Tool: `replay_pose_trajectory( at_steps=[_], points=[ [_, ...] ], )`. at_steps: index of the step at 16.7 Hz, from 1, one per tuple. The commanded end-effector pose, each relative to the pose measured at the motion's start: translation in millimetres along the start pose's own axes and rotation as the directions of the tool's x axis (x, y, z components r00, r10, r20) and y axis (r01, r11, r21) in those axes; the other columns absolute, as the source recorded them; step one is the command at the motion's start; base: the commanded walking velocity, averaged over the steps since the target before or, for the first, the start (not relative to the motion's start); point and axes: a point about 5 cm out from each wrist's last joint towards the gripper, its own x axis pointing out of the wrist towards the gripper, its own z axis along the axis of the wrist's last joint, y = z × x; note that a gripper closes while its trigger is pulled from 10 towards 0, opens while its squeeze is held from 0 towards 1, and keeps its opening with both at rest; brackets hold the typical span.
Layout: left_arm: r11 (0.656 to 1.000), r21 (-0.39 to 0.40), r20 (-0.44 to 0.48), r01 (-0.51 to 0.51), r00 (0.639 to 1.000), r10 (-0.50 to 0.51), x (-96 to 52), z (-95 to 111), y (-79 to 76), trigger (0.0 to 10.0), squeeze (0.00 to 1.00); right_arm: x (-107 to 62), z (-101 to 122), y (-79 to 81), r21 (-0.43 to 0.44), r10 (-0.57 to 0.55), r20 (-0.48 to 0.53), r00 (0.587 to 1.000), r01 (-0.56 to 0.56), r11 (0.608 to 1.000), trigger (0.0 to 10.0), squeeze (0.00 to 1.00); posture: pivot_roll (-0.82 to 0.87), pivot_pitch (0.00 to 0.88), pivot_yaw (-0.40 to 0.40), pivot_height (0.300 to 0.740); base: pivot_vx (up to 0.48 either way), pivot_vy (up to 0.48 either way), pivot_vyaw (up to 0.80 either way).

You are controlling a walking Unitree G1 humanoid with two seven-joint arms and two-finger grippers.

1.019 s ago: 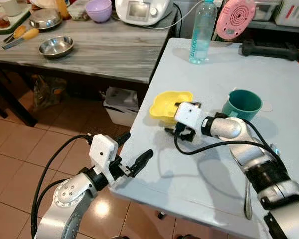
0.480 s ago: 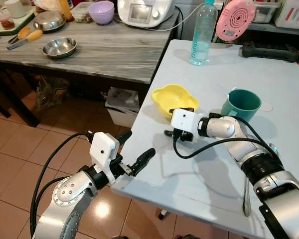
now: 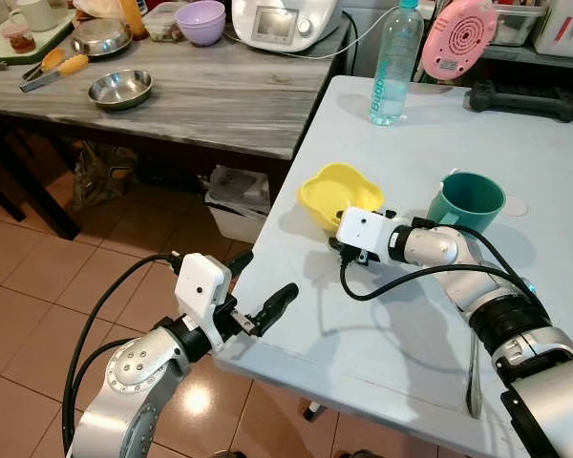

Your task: Setting the table

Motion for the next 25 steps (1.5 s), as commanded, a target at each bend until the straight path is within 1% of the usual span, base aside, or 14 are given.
replay_pose_trajectory(
  at_steps=[1,9,10,11,12,13,15,16,18,20,22,23,24,25],
  points=[
    [1.0,0.01,-0.004,-0.004,1.0,0.004,-0.6,-0.2,0.5,10.0,0.0,-1.4,-4.2,0.7,0.009,-0.007,-0.01,1.0,0.007,1.0,0.0,0.0,-0.02,0.121,0.064,0.74,0.0,0.0,0.0],
    [1.0,0.011,-0.003,-0.006,1.0,0.006,-0.7,-0.6,0.6,10.0,0.0,-1.2,-4.7,0.9,0.007,-0.015,-0.007,1.0,0.015,1.0,0.0,0.0,-0.02,0.117,0.067,0.74,0.0,0.0,0.0],
    [0.996,0.033,0.022,-0.08,0.997,0.08,4.1,-2.2,13.7,10.0,0.0,-24.5,25.4,8.1,0.171,-0.342,0.222,0.913,0.309,0.936,0.0,0.0,-0.03,0.073,0.074,0.74,0.0,0.0,0.0],
    [0.994,0.034,0.028,-0.101,0.995,0.1,5.4,-2.0,17.3,10.0,0.0,-30.9,29.8,9.5,0.206,-0.402,0.241,0.884,0.358,0.911,0.0,0.0,-0.03,0.073,0.074,0.74,0.0,0.0,0.0],
    [0.992,0.034,0.032,-0.118,0.993,0.117,6.3,-1.6,20.3,10.0,0.0,-33.5,31.8,11.5,0.225,-0.438,0.243,0.866,0.389,0.893,0.0,0.0,-0.04,0.069,0.073,0.74,0.0,0.0,0.0],
    [0.992,0.033,0.034,-0.123,0.992,0.122,6.6,-1.5,21.4,10.0,0.0,-34.4,32.4,12.0,0.23,-0.45,0.242,0.86,0.4,0.887,0.0,0.0,-0.04,0.069,0.073,0.74,0.0,0.0,0.0],
    [0.99,0.029,0.042,-0.141,0.989,0.14,8.1,-2.5,23.5,10.0,0.0,-42.6,40.7,16.1,0.317,-0.533,0.24,0.812,0.453,0.833,0.0,0.0,-0.05,0.069,0.076,0.74,0.0,0.0,0.0],
    [0.987,0.028,0.054,-0.159,0.986,0.157,9.8,-2.5,24.7,10.0,0.0,-49.1,51.4,21.9,0.353,-0.555,0.246,0.795,0.459,0.815,0.0,0.0,-0.05,0.069,0.078,0.74,0.0,0.0,0.0],
    [0.985,0.03,0.062,-0.172,0.983,0.17,10.0,-1.6,25.7,10.0,0.0,-51.9,56.4,25.4,0.403,-0.576,0.246,0.779,0.458,0.792,0.0,0.0,-0.05,0.072,0.079,0.74,0.0,0.0,0.0],
    [0.978,0.054,0.065,-0.201,0.978,0.197,7.9,-0.9,28.8,10.0,0.0,-53.1,57.5,31.8,0.504,-0.6,0.219,0.77,0.437,0.745,0.0,0.0,-0.05,0.072,0.077,0.74,0.0,0.0,0.0],
    [0.957,0.076,0.064,-0.28,0.959,0.275,3.7,-2.0,38.7,10.0,0.0,-57.1,56.4,43.6,0.586,-0.621,0.163,0.767,0.431,0.686,0.0,0.0,-0.05,0.076,0.073,0.74,0.0,0.0,0.0],
    [0.93,0.101,0.057,-0.355,0.935,0.351,0.9,-4.9,46.7,10.0,0.0,-61.2,53.9,53.9,0.638,-0.621,0.115,0.775,0.421,0.644,0.0,0.0,-0.05,0.077,0.073,0.74,0.0,0.0,0.0],
    [0.909,0.118,0.05,-0.399,0.917,0.396,-0.9,-6.7,51.3,10.0,0.0,-63.5,52.1,59.0,0.664,-0.621,0.089,0.779,0.418,0.62,0.0,0.0,-0.05,0.08,0.072,0.74,0.0,0.0,0.0],
    [0.892,0.115,0.037,-0.436,0.9,0.435,-2.8,-9.3,55.5,10.0,0.0,-66.0,51.1,63.7,0.682,-0.62,0.072,0.781,0.415,0.602,0.0,0.0,-0.06,0.082,0.072,0.74,0.0,0.0,0.0]
  ],
)
